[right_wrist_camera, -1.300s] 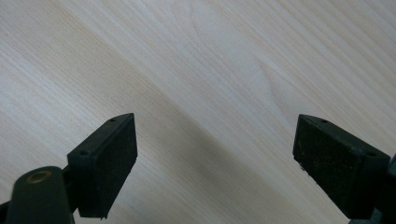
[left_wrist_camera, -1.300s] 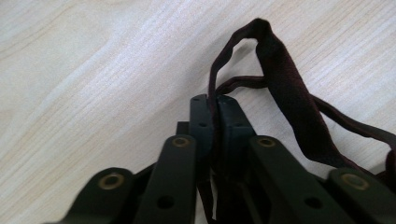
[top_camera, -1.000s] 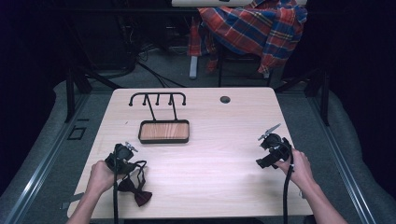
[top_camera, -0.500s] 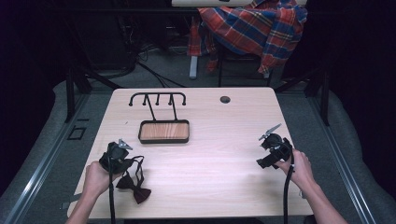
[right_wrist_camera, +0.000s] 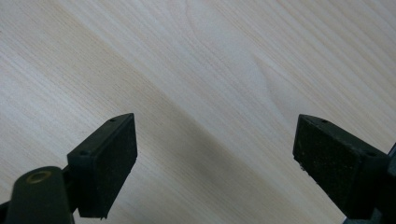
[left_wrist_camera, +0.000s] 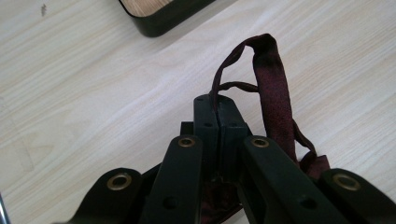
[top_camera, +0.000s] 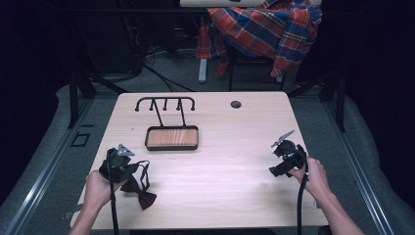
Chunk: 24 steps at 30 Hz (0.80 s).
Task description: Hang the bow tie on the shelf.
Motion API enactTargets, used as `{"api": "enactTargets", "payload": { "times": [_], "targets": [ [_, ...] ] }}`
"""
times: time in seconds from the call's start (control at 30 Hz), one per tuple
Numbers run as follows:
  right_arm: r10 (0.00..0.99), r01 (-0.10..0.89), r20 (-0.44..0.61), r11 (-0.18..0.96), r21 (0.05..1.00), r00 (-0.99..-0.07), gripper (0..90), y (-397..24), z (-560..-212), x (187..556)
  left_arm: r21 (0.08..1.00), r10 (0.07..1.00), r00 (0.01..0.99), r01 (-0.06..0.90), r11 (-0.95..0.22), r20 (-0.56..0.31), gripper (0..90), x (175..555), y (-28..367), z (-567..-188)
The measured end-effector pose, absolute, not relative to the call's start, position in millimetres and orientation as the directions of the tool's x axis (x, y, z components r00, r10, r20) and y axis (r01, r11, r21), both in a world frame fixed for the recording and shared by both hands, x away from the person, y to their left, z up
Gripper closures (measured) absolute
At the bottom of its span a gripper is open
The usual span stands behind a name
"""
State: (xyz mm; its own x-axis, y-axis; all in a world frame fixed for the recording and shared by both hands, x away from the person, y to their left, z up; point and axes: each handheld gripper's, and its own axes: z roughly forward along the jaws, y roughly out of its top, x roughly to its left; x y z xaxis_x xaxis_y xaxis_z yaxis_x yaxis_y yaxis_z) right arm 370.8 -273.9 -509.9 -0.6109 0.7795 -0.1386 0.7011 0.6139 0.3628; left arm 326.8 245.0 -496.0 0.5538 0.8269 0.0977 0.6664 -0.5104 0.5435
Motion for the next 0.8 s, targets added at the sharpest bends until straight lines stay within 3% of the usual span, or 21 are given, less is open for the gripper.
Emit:
{"api": "enactTargets", "payload": {
  "times": [0.8],
  "targets": [
    [0.777,0.706,-0.122,0.616,0.350,-0.618,13.2,-275.3,-509.7,373.4,0.627,0.841,0.529,0.619,-0.474,0.114,89.0,331.7,246.7,-468.3]
  ]
}}
